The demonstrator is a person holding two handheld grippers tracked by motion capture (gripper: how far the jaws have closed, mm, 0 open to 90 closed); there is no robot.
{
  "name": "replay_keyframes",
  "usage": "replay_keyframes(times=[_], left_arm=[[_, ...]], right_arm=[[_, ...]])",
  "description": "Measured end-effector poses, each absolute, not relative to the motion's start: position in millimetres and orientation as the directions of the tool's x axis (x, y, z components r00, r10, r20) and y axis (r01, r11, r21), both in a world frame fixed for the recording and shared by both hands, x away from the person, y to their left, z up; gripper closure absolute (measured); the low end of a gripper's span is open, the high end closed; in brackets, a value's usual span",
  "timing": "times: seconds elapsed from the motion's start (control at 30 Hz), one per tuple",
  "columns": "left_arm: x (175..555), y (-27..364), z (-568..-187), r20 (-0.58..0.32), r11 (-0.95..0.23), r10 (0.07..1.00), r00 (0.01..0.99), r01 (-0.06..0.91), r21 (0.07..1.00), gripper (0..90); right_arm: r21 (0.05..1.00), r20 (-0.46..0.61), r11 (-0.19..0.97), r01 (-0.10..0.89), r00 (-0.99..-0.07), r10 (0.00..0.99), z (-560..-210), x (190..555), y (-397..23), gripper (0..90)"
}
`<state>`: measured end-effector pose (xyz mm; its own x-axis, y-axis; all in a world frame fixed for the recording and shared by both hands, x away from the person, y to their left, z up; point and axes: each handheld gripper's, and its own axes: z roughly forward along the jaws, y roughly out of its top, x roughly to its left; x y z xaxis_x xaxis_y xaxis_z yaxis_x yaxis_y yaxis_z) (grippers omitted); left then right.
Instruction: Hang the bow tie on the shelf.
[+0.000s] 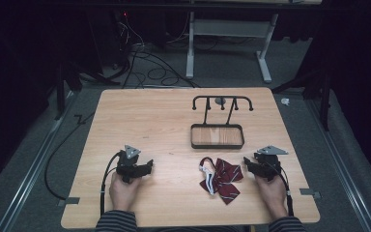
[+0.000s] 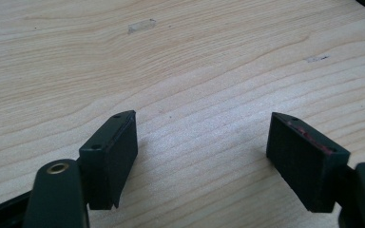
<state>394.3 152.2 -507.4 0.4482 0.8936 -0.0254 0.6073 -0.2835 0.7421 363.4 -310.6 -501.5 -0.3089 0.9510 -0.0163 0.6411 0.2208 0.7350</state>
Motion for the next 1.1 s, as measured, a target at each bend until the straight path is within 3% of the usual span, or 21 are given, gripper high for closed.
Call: replay_keyframes(times=[1.1], left_arm=[[394.5,152.7,-507.2,-0.028,-0.284,0.892,0.451,0.608,0.742,26.6]], right_arm=[[0.735,-0.017,0.234,0.637,-0.328,0.945,-501.2,364.2,-311.4,53.0]])
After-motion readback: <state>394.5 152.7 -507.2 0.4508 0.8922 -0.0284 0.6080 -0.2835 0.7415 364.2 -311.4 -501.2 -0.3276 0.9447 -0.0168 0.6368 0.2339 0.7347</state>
